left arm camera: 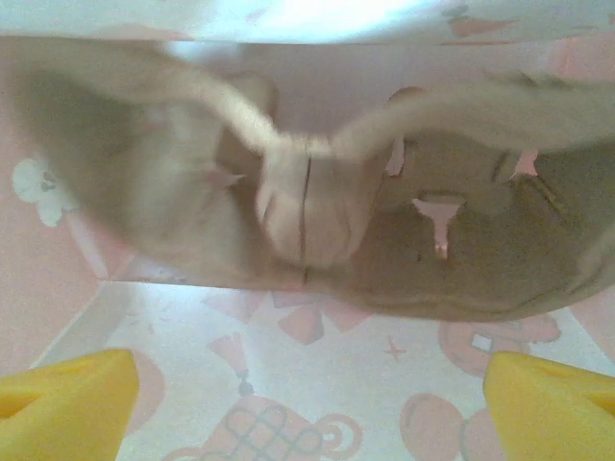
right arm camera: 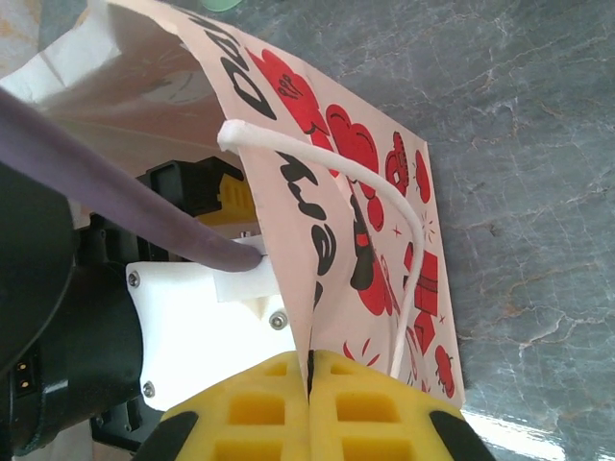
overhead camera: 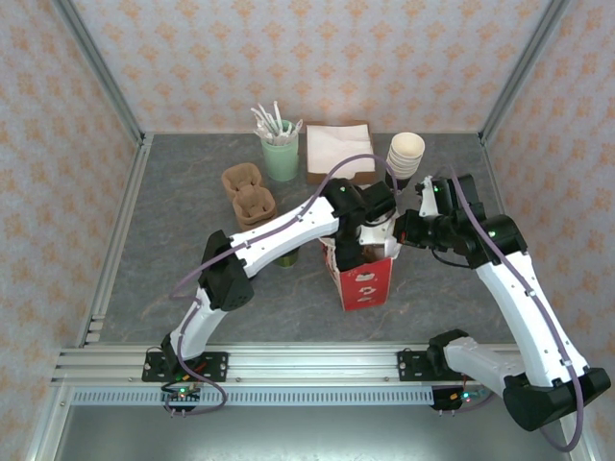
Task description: Pack the takeout coffee
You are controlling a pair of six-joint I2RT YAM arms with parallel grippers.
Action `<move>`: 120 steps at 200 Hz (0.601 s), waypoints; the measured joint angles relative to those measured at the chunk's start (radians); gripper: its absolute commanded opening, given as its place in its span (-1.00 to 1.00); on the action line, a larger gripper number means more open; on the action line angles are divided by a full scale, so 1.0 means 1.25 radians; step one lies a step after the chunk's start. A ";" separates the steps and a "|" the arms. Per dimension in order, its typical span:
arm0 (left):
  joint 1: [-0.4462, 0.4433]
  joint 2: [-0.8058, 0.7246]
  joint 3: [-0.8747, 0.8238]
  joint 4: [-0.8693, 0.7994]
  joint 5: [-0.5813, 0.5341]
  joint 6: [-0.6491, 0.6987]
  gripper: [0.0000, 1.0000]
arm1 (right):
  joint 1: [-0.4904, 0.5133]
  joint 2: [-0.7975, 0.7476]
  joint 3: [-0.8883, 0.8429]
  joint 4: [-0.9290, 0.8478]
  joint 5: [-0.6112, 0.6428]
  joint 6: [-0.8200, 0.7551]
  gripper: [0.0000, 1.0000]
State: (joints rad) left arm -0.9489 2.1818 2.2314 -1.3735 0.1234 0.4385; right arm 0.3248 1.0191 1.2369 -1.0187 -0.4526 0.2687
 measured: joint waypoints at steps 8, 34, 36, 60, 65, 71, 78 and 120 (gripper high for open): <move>0.000 -0.001 0.006 -0.008 -0.003 -0.003 0.86 | 0.000 -0.001 0.000 0.003 0.000 0.001 -1.00; 0.001 -0.005 0.014 -0.023 -0.006 -0.016 0.85 | 0.000 -0.002 0.000 0.010 -0.003 0.004 -1.00; 0.002 -0.006 0.015 -0.023 -0.006 -0.017 0.85 | 0.000 -0.002 0.000 0.011 -0.003 0.004 -1.00; 0.005 -0.011 0.022 -0.034 -0.005 -0.023 0.86 | 0.000 -0.004 0.001 0.015 -0.004 0.006 -1.00; 0.005 -0.014 0.022 -0.035 -0.005 -0.024 0.87 | 0.000 -0.005 0.001 0.017 -0.004 0.006 -1.00; 0.007 -0.017 0.022 -0.036 -0.005 -0.024 0.88 | 0.000 -0.005 0.001 0.018 -0.004 0.006 -1.00; 0.007 -0.021 0.021 -0.036 -0.004 -0.025 0.89 | 0.000 -0.006 0.002 0.020 -0.005 0.007 -1.00; 0.011 -0.043 0.010 -0.034 -0.010 -0.024 0.89 | 0.000 -0.010 0.007 0.025 -0.009 0.006 -1.00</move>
State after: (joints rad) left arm -0.9352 2.1277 2.2436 -1.4166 0.1104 0.4084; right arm 0.3252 1.0065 1.2457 -0.9871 -0.4644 0.2764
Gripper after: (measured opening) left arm 0.948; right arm 0.043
